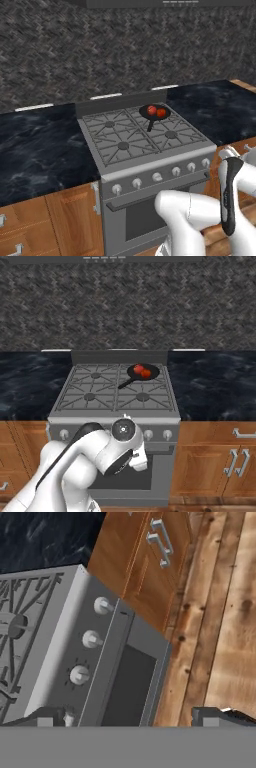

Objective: Place the pan on the rear right burner on the stove. Then place the tomato and the onion in the pan and turn on the rear right burner.

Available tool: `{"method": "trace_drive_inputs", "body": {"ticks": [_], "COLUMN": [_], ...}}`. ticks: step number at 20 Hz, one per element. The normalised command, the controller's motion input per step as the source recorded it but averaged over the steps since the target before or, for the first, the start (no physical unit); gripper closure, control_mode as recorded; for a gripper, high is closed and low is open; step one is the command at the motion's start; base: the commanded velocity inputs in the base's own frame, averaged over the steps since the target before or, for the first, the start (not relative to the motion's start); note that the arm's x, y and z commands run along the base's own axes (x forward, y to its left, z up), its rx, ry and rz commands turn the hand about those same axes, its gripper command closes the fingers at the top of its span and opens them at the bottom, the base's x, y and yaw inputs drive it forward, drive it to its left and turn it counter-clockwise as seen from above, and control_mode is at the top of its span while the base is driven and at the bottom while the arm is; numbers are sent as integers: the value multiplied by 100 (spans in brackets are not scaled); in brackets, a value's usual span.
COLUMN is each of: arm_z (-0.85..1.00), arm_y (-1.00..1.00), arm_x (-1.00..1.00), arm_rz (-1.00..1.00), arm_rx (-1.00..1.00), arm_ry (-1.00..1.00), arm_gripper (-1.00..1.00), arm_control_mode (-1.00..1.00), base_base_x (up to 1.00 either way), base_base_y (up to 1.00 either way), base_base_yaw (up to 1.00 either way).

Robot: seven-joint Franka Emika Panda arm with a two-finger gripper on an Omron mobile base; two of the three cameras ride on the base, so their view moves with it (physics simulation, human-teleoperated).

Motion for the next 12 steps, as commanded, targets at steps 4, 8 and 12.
{"method": "trace_drive_inputs", "body": {"ticks": [4,8,12], "arm_z": [-2,0,0], "arm_y": [-34,-28,-23], "arm_x": [0,0,0], "arm_rz": [1,3,0], "arm_rx": [17,25,26], "arm_ry": [-7,-9,-13], "arm_gripper": [-100,-100,-100], "arm_control_mode": [-100,-100,-100], "base_base_x": [0,0,0], "base_base_y": [0,0,0], "base_base_yaw": [0,0,0]}}
